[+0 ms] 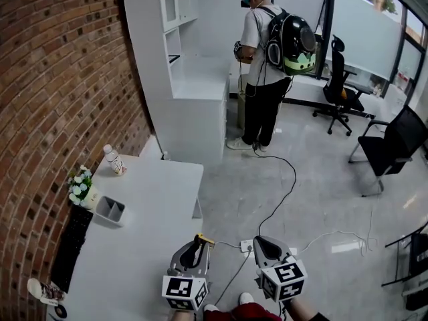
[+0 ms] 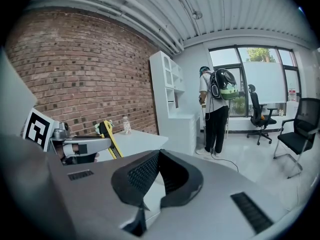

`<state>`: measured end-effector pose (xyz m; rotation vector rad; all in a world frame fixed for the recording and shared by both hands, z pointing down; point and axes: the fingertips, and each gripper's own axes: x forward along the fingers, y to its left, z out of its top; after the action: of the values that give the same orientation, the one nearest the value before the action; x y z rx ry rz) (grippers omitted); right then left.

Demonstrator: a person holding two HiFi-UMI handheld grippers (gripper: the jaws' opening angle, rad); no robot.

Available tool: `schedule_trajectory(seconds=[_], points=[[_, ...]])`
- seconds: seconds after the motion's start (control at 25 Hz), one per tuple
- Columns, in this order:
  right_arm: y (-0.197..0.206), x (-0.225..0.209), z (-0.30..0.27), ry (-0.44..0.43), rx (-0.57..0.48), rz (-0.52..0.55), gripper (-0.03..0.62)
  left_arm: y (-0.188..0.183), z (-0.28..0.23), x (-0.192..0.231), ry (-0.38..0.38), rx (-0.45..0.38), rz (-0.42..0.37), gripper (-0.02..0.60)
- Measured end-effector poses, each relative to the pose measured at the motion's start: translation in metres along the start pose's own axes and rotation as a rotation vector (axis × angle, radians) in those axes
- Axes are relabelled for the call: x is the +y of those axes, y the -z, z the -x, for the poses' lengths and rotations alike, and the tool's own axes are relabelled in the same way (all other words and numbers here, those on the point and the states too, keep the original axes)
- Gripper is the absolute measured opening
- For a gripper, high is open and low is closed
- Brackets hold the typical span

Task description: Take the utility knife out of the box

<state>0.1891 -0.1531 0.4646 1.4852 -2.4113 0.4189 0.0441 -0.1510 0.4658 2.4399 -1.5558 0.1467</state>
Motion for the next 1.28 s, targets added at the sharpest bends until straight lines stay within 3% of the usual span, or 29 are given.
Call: schedule_trajectory(seconds=[1.28], points=[[0.007,-0.09,0.05,0.019,-0.058,-0.028,0.008,0.013,-0.041,-0.081,-0.001,0.048,-0.063,0.066]])
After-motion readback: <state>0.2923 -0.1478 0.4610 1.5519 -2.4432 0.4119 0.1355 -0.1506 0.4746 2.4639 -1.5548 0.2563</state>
